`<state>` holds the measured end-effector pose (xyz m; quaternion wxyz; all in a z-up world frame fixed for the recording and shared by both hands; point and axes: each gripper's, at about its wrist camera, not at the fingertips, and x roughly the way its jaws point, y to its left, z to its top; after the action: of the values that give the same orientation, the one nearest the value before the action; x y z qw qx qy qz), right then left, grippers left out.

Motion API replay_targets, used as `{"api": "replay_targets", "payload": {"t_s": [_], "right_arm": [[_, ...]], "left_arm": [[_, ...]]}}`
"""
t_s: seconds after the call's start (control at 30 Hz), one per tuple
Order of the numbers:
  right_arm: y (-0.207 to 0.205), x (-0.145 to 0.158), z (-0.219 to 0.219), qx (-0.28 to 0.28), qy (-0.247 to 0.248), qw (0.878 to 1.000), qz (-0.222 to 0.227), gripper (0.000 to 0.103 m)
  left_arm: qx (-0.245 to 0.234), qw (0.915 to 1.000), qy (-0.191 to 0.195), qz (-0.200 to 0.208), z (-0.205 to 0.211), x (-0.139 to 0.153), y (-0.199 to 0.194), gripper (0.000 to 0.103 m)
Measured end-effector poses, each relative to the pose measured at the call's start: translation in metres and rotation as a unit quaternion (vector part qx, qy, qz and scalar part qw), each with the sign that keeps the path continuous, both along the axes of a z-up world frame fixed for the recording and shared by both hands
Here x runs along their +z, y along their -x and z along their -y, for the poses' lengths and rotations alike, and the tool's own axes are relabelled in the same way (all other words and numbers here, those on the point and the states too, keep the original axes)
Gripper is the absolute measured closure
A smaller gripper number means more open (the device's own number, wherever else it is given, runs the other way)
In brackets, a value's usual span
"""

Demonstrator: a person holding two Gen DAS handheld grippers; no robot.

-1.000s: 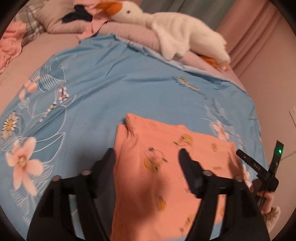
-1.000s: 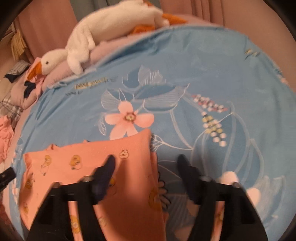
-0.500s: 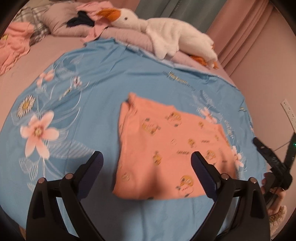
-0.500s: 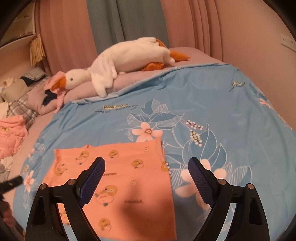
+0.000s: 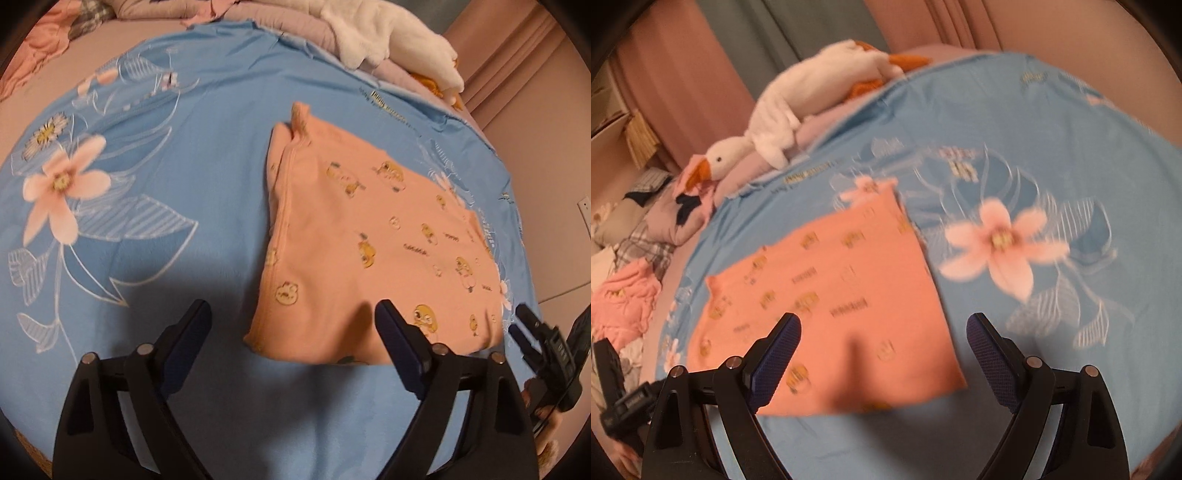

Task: Fold small clothes
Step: 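Move both grippers to the folded onesie's end and grasp it, then lift the onesie end with the right gripper and fold it over the body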

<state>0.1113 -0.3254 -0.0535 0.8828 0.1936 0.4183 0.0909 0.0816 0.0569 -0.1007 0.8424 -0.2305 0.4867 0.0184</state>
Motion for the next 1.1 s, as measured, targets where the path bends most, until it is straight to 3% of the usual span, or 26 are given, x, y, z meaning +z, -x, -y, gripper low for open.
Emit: {"api": "replay_targets", "payload": {"t_s": [0.23,0.4,0.5,0.57,0.8,0.97,1.0,1.07,1.1], "right_arm": [[0.017,-0.030,0.008,-0.003,-0.042,0.998,-0.048,0.012],[0.031,-0.033,-0.003,0.015,-0.027,0.999,-0.036,0.012],[0.024,-0.037,-0.004,0.031,-0.088,0.995,-0.037,0.012],[0.017,-0.038,-0.008,0.032,-0.096,0.994,-0.032,0.014],[-0.015,-0.042,-0.019,0.025,-0.118,0.992,-0.025,0.021],[-0.034,-0.046,-0.025,0.015,-0.136,0.990,-0.020,0.041],[-0.037,-0.047,-0.025,0.011,-0.136,0.990,-0.020,0.047],[-0.040,-0.047,-0.025,0.006,-0.132,0.991,-0.022,0.060],[-0.041,-0.047,-0.025,0.003,-0.127,0.992,-0.024,0.073]], "left_arm": [[0.002,0.9996,-0.028,-0.005,0.008,-0.008,-0.005,0.019],[0.001,0.9994,-0.034,-0.006,0.009,-0.009,-0.007,0.022],[0.006,0.9997,-0.024,-0.005,0.007,-0.010,-0.008,0.022],[0.007,0.9998,-0.020,-0.005,0.007,-0.009,-0.010,0.024],[-0.001,1.0000,-0.003,-0.003,0.010,-0.012,-0.017,0.049],[-0.004,0.9999,0.011,-0.002,0.011,-0.014,-0.020,0.066],[-0.008,0.9999,0.013,-0.001,0.012,-0.014,-0.020,0.076],[-0.006,0.9998,0.018,0.000,0.014,-0.014,-0.021,0.083],[-0.006,0.9999,0.014,0.000,0.015,-0.014,-0.021,0.085]]}}
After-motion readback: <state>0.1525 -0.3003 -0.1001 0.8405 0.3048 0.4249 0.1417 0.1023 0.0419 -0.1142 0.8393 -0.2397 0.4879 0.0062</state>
